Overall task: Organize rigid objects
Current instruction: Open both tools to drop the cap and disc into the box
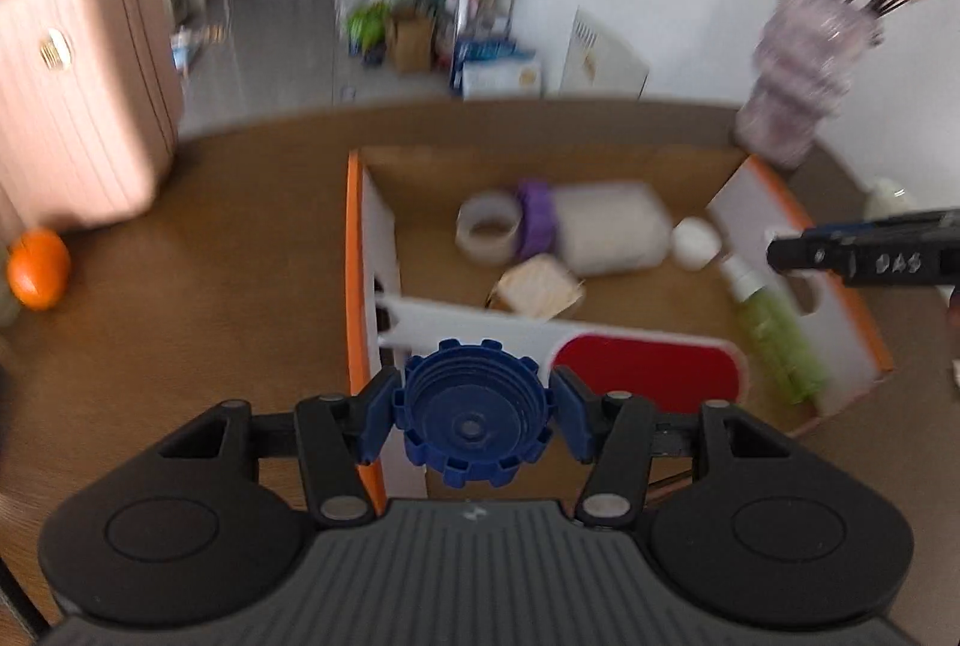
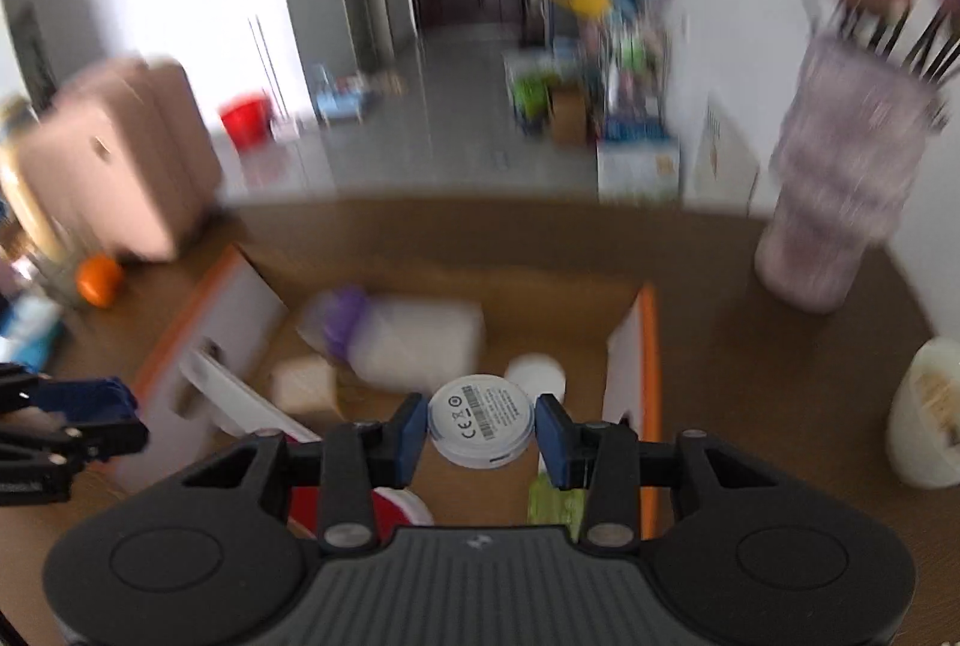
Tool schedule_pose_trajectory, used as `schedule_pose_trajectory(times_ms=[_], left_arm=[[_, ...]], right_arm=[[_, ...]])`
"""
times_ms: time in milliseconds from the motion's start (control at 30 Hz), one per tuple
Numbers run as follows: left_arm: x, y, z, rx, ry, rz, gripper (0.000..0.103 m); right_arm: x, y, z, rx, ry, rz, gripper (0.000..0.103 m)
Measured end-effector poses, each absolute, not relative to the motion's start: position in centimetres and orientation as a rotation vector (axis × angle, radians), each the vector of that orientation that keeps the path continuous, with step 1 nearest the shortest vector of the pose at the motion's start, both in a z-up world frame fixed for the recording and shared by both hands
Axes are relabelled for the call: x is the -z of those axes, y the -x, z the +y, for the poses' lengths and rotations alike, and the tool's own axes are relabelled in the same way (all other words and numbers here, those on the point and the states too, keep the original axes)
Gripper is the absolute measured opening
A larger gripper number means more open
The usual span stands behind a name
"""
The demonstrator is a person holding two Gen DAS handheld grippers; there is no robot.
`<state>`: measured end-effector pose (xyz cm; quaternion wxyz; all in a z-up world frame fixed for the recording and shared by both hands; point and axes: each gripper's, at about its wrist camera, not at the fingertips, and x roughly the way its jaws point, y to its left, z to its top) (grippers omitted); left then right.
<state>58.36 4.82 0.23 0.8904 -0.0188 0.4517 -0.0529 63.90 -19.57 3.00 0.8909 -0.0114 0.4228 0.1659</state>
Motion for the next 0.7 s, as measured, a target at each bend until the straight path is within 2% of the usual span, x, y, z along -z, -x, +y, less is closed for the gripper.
schedule_pose_trajectory(times_ms=[167,233,300,500,600,700], left_arm=[[1.7,-59.7,4.0,0.122,-0.008,0.988,0.056],[1.7,-59.9,3.9,0.128,-0.007,0.994,0.064],[1.6,-60.1,3.8,0.119,-0.014,0.996,0.064],[-1.1,-58.8,4.0,0.083,0.007,0.969,0.065],[-4.2,-57.2,3.6,0.083,0.005,0.919,0.065],[-8.1,-55.0,3.0,0.086,-0.009,0.846,0.069]], right_arm=[[2.8,-66.8,-17.7,-0.296,0.045,1.025,0.039],[3.4,-66.5,-17.4,-0.294,0.045,1.021,0.044],[3.5,-66.3,-17.3,-0.295,0.044,1.016,0.050],[0.5,-65.3,-18.5,-0.291,0.035,0.972,0.057],[-2.1,-63.9,-19.1,-0.288,0.031,0.925,0.064],[-5.0,-61.8,-19.8,-0.293,0.020,0.879,0.065]])
